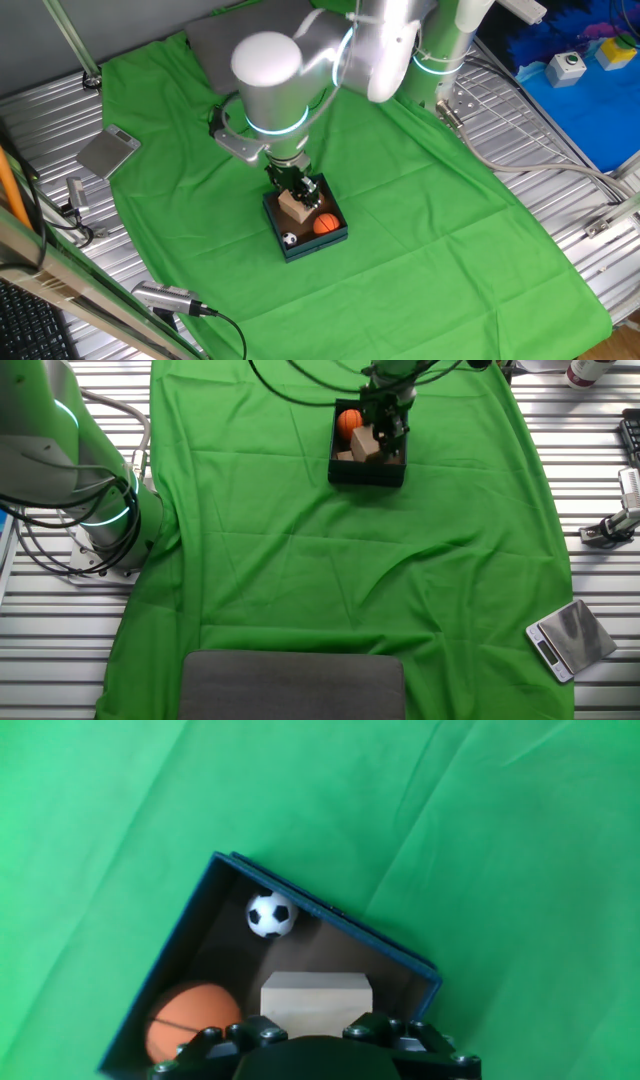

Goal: Take everything out of the gift box

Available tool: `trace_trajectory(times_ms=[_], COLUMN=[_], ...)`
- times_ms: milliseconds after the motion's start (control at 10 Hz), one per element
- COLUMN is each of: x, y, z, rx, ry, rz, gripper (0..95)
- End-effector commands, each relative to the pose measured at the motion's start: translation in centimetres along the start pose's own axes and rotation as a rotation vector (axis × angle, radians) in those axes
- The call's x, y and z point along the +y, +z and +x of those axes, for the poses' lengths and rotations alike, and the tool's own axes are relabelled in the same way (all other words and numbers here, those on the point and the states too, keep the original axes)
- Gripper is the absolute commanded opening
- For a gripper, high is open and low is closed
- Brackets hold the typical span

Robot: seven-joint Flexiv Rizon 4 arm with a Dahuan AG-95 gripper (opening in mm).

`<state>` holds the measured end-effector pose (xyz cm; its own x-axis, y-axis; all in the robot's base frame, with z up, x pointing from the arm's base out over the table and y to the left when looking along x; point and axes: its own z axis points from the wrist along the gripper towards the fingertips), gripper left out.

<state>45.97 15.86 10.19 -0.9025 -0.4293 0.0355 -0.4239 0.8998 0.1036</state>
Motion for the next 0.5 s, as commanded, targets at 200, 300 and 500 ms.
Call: trace_trajectory(times_ms=[200, 300, 500], x=[0.2, -0.6, -2.4], y=[-3.6, -4.8, -7.0], z=[0.6, 0.8, 1.2], rx=[0.028, 0.035, 0.062], ry=[-0.015, -0.028, -0.056], rz=[-0.025, -0.049, -0.066], gripper=[0.0, 0.0, 0.0])
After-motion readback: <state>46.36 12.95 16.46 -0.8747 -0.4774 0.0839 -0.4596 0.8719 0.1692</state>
